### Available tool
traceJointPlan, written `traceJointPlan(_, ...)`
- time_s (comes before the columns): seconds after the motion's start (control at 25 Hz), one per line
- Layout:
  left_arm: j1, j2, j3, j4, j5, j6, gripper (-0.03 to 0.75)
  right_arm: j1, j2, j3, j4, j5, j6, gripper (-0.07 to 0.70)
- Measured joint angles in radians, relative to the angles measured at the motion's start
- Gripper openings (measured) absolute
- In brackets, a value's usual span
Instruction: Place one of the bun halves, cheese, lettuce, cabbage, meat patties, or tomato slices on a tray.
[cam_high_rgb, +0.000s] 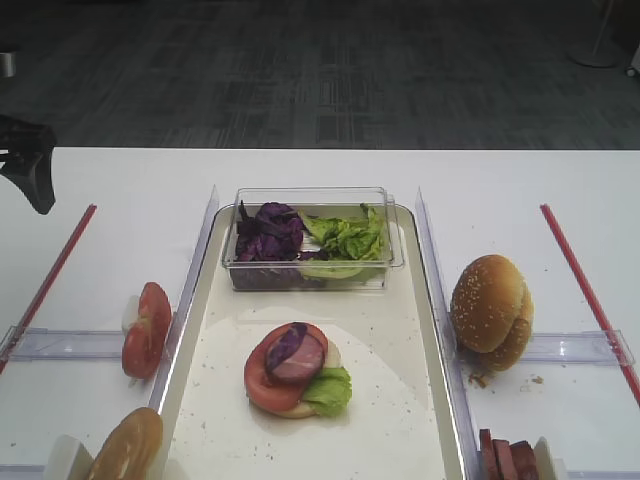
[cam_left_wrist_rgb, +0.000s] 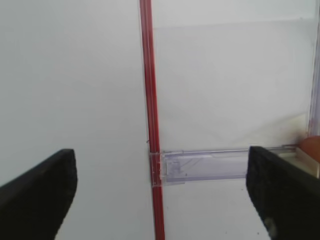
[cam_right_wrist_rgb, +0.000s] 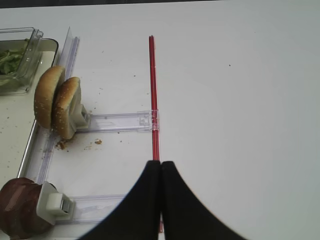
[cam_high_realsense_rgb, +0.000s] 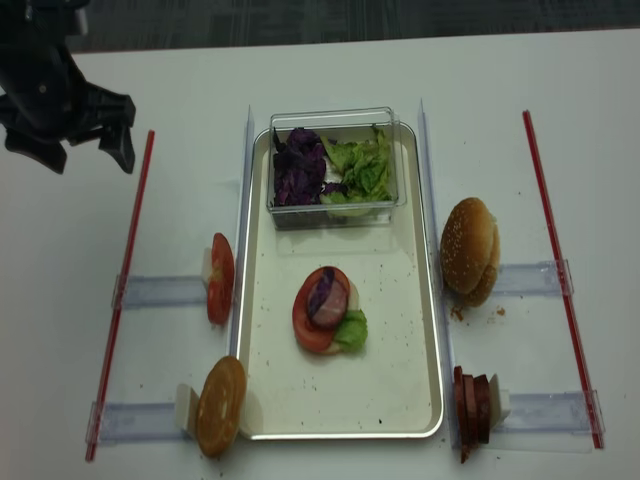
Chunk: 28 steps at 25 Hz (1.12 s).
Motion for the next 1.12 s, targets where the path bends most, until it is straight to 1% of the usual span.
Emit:
traceJointPlan(0.2, 0.0, 0.0, 0.0, -0.027, 0.024, 0.011, 0.637, 0.0, 0.0, 0.0, 0.0, 0.0, 0.0, 0.364)
traceJointPlan(0.48, 0.0, -0.002, 0.0, -0.039, 0.026, 0.021, 0.638, 0.0, 0.0, 0.0, 0.0, 0.0, 0.0, 0.364)
traceJointPlan(0.56, 0.0, -0.022, 0.023, -0.04, 0.026, 0.021, 0.639, 0.0, 0.0, 0.0, 0.0, 0.0, 0.0, 0.364)
traceJointPlan(0.64, 0.0, -0.062, 0.076, -0.015, 0.024, 0.019, 0.639, 0.0, 0.0, 0.0, 0.0, 0.0, 0.0, 0.364)
traceJointPlan(0.76, 0.0, -0.154, 0.201, -0.001, 0.019, 0.015, 0.64, 0.0, 0.0, 0.0, 0.0, 0.0, 0.0, 0.364)
traceJointPlan(0.84, 0.0, -0.228, 0.298, -0.016, -0.017, 0.017, 0.64, 0.0, 0.0, 0.0, 0.0, 0.0, 0.0, 0.364)
traceJointPlan(1.0, 0.0, -0.378, 0.456, -0.076, -0.088, 0.031, 0.64, 0.0, 0.0, 0.0, 0.0, 0.0, 0.0, 0.364)
traceJointPlan(1.12, 0.0, -0.503, 0.546, -0.085, -0.114, 0.034, 0.639, 0.0, 0.0, 0.0, 0.0, 0.0, 0.0, 0.364)
